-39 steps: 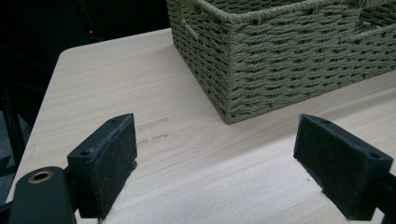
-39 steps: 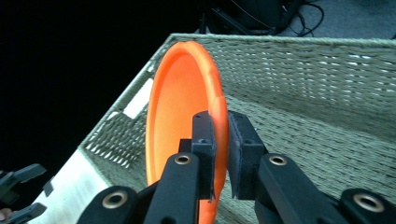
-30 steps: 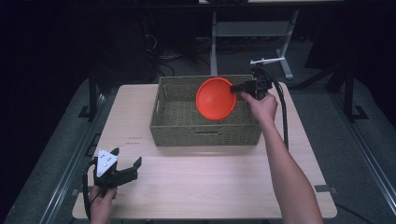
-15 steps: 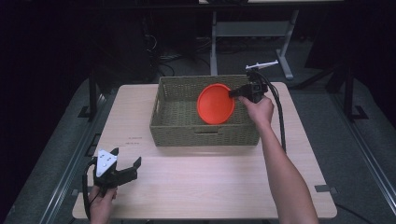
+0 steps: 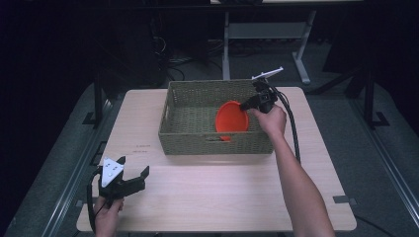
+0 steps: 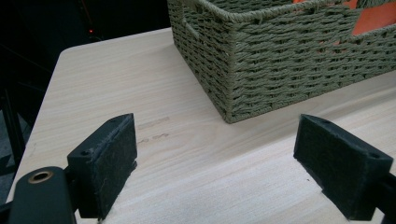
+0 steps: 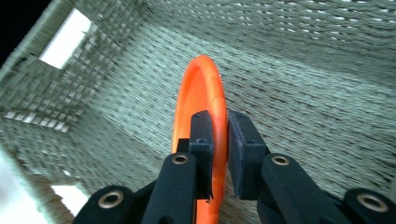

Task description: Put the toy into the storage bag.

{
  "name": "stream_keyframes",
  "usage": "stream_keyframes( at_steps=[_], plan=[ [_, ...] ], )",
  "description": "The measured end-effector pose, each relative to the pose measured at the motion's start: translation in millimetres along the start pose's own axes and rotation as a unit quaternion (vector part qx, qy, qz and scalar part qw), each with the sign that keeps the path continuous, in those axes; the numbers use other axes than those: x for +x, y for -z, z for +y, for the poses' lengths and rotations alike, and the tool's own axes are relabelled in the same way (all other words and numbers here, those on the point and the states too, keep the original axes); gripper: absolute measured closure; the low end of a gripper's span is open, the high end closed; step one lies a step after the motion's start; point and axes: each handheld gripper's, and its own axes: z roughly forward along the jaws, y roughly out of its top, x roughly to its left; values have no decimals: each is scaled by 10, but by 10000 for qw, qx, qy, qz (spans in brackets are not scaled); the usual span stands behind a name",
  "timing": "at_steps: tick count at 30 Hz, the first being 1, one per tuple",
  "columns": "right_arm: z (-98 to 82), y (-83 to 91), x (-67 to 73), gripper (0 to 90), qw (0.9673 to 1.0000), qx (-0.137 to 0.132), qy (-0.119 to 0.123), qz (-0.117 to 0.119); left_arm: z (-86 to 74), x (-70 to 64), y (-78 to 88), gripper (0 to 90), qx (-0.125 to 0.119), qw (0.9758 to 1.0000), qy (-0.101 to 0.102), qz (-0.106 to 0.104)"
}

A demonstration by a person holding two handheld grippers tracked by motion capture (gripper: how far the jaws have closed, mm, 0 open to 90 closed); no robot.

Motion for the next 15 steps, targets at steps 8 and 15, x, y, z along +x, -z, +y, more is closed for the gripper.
stream_keyframes(
  at_steps=[8, 15],
  plan=[
    [-26, 55, -37, 750, 9999, -62, -56, -68, 1, 0, -1, 128, 5, 10000, 5, 10],
    [-55, 163, -112, 717, 9998, -177, -115, -34, 7, -15, -3, 128, 24, 10000, -11, 13]
  ],
)
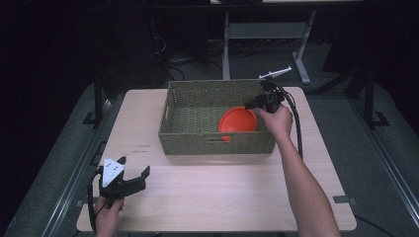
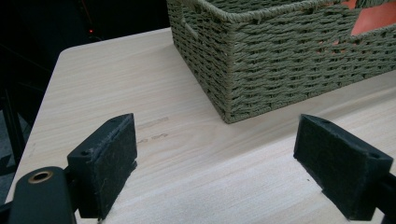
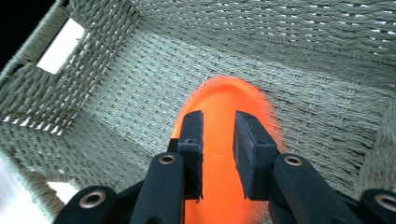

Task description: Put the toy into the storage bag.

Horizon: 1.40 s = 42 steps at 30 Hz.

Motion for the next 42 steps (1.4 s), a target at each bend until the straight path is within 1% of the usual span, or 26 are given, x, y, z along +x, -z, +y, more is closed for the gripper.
stream_keyframes(
  at_steps=[5, 7, 9, 11, 14, 16, 19, 22, 23, 26, 27, 29, 32, 40, 42],
  plan=[
    [-32, 31, -13, 685, 9999, 22, -21, 137, -1, -1, 6, 128, -1, 10000, 1, 3],
    [-50, 40, -14, 666, 9997, -11, -32, 241, -3, 1, 5, 128, -12, 10000, 32, 8],
    [-60, 43, -9, 639, 9995, 32, -19, 323, -3, 6, 0, 128, -17, 10000, 66, 10],
    [-70, 61, 11, 632, 9993, -4, 21, 371, -2, 7, -1, 128, -13, 10000, 58, 12],
    [-81, 87, 20, 595, 9985, -45, 58, 534, -1, 9, -6, 128, -4, 10000, 74, 20],
    [-97, 105, 23, 581, 9983, -68, 67, 578, 2, 12, -12, 128, 8, 10000, 63, 27],
    [-129, 127, -2, 544, 9975, -113, 75, 692, 1, 9, -20, 129, 14, 10000, 69, 26],
    [-162, 160, -39, 498, 9962, -133, -28, 858, 1, 6, -22, 128, 13, 10000, 63, 17],
    [-169, 168, -52, 484, 9959, -134, -15, 890, 1, 6, -21, 129, 3, 10000, 66, 11],
    [-187, 209, -66, 471, 9953, -174, -20, 952, 0, 2, -18, 128, 6, 10000, 50, 3],
    [-195, 218, -73, 462, 9948, -227, 2, 991, 0, 2, -16, 128, 0, 10000, 43, -5],
    [-204, 225, -70, 443, 9947, -198, -52, 1008, -4, 1, -16, 128, -8, 10000, 24, -10],
    [-233, 213, -74, 426, 9945, -192, -73, 1030, -5, 5, -6, 128, -8, 10000, 59, -8],
    [-291, 149, -79, 387, 9939, -96, -29, 1103, -7, 3, -6, 128, -14, 10000, 69, 11],
    [-290, 144, -74, 383, 9937, -85, -4, 1120, -7, 8, -7, 128, 13, 10000, 44, 5]
  ],
)
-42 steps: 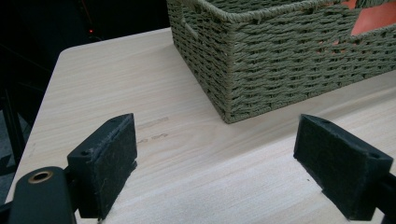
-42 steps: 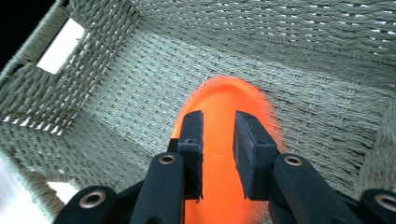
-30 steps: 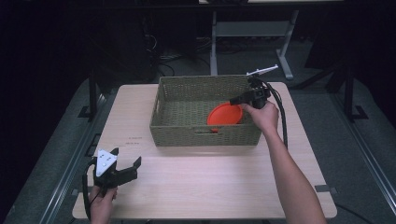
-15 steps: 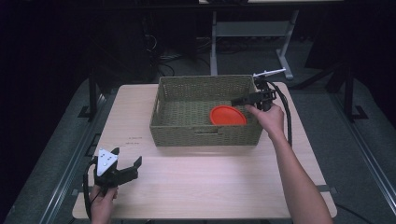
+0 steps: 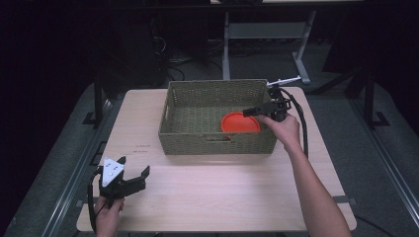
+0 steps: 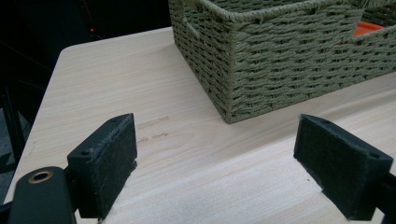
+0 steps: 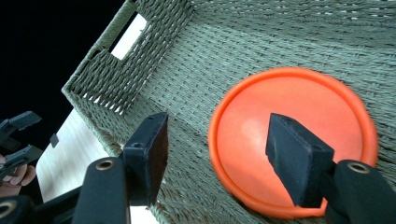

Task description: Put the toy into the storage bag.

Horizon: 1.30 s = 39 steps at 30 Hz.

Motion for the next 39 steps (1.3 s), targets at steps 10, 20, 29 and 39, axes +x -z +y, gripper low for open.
stream_keyframes(
  at_steps=[10, 20, 29, 39],
  plan=[
    [-20, 60, 74, 349, 9998, -21, 91, 166, 1, -6, 4, 128, -16, 10000, 14, -13],
    [-99, 172, 113, 322, 9993, -98, 148, 337, 1, -5, 3, 128, -12, 10000, 11, -3],
    [-195, 271, 144, 315, 9983, -186, 211, 509, -2, -13, 1, 128, -27, 10000, 10, 8],
    [-295, 368, 184, 299, 9974, -248, 317, 601, -4, -13, 2, 128, -20, 10000, -5, 11]
  ],
)
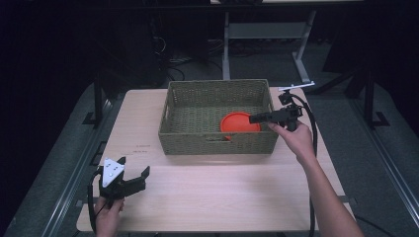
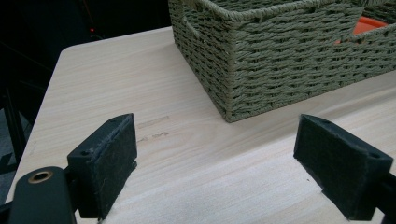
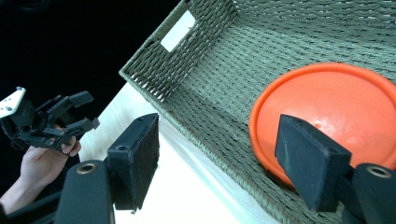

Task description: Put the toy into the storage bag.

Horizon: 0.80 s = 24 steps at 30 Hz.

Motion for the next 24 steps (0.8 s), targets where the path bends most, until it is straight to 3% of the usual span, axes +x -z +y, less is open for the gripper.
stream_keyframes(
  at_steps=[8, 24],
  plan=[
    [-90, 88, -7, 286, 9999, -126, -15, 84, -1, -3, 7, 128, 19, 10000, -39, 6],
    [-330, 240, -47, 282, 9999, -130, -39, 88, -4, -3, 9, 128, 24, 10000, -36, 15]
  ],
)
